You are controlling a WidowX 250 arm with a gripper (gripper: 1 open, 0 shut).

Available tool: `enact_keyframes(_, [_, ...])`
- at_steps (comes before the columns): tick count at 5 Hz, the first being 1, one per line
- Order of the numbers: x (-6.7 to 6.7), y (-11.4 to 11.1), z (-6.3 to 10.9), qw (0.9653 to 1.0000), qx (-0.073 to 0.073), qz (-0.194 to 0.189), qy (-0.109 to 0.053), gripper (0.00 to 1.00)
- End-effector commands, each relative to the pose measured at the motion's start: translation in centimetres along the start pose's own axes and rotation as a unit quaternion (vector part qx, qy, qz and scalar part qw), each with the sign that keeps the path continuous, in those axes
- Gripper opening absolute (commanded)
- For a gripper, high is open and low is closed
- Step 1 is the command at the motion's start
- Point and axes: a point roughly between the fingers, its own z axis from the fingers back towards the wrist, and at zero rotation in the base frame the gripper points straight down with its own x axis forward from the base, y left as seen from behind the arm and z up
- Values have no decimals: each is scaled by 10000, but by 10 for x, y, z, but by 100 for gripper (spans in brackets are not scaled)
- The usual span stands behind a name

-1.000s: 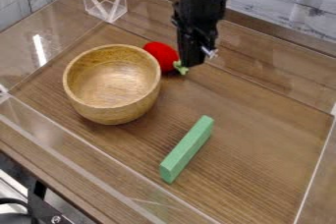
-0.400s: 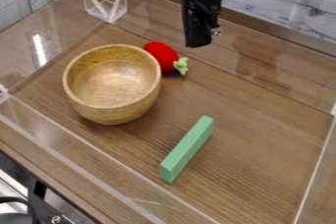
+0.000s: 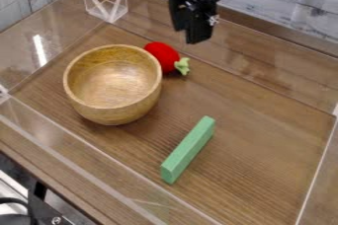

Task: Move the red fruit to the left side of the table

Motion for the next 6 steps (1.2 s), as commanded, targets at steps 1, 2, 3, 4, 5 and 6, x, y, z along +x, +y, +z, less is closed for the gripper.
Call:
enact_keyframes(1, [8,21,9,9974,308,592,-274,100])
enact_keyframes(2, [8,42,1,9942,402,955,-301,100])
enact_keyframes(3, [8,60,-10,9890,491,1357,-331,100])
enact_keyframes(4, [8,60,-21,9881,533,1404,-327,100])
enact_keyframes(5, [8,59,-32,9864,567,1503,-337,100])
enact_keyframes(6, [7,66,-43,9780,647,1955,-332,100])
